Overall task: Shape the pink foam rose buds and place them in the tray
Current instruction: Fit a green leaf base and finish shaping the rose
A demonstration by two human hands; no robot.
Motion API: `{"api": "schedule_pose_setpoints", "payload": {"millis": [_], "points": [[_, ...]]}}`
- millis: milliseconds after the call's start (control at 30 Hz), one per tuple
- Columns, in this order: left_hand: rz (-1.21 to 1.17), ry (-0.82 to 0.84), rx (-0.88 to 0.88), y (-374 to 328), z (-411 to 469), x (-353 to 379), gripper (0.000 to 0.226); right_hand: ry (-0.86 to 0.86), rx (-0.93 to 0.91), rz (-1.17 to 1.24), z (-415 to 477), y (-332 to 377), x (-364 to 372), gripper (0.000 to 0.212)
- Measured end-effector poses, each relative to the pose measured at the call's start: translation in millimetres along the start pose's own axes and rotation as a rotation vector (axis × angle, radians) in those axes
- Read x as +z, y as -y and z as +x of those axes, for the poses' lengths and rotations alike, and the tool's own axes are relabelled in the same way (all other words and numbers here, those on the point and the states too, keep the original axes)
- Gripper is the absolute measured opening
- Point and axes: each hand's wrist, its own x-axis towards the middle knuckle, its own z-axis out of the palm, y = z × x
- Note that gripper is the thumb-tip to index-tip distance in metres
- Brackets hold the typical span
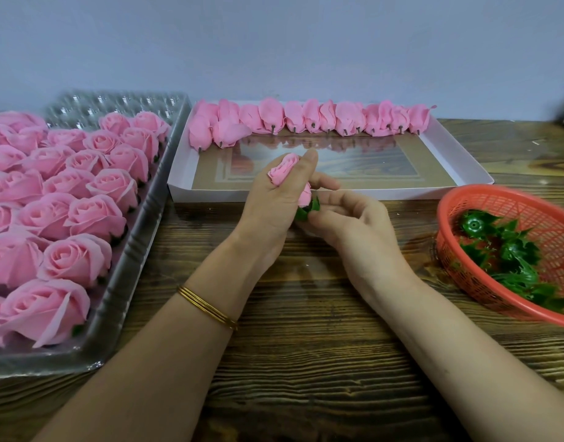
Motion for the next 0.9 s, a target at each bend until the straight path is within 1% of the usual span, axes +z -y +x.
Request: {"api": "schedule_pose_setpoints", "payload": {"millis": [67, 233, 267, 333, 400, 467, 600, 700, 900], "points": [[0.018, 0.010, 0.006, 0.8, 0.5, -1.1, 0.026, 0.025, 0.034, 0.073, -0.4, -0.4, -0.3, 0.023], [-0.004, 0.018, 0.011, 0.9, 1.0, -2.8, 0.027, 0.061, 0.091, 0.208, 0.9, -0.4, -1.7, 0.024], [-0.009, 0.020, 0.004, 0.3, 0.6, -2.9, 0.029, 0.068, 0.098, 0.210, 0.9, -0.3, -2.3, 0.025], [-0.009, 0.020, -0.012, -0.6, -0.4, -2.5, 0.040, 0.072, 0.094, 0.213, 0.3, 0.4, -2.1, 0.028], [0.001, 0.010, -0.010, -0.7, -0.9, -2.2, 0.045, 0.041, 0.066, 0.202, 0.4, 0.5, -1.1, 0.036], [0.001, -0.002, -0.002, -1.3, -1.4, -1.6, 0.042, 0.003, 0.037, 0.166, 1.2, -0.3, -0.4, 0.040], [0.001, -0.004, 0.009, -3.2, -2.4, -0.7, 0.025, -0.011, 0.004, 0.114, 1.3, -1.6, -1.3, 0.035], [-0.010, -0.008, 0.016, -5.1, -3.2, 0.3, 0.033, 0.006, -0.017, 0.101, 0.9, -2.2, -1.1, 0.031], [-0.024, 0.013, 0.003, -6.7, -5.5, 0.4, 0.029, 0.034, 0.015, 0.145, 0.2, -2.5, 1.6, 0.033]]}}
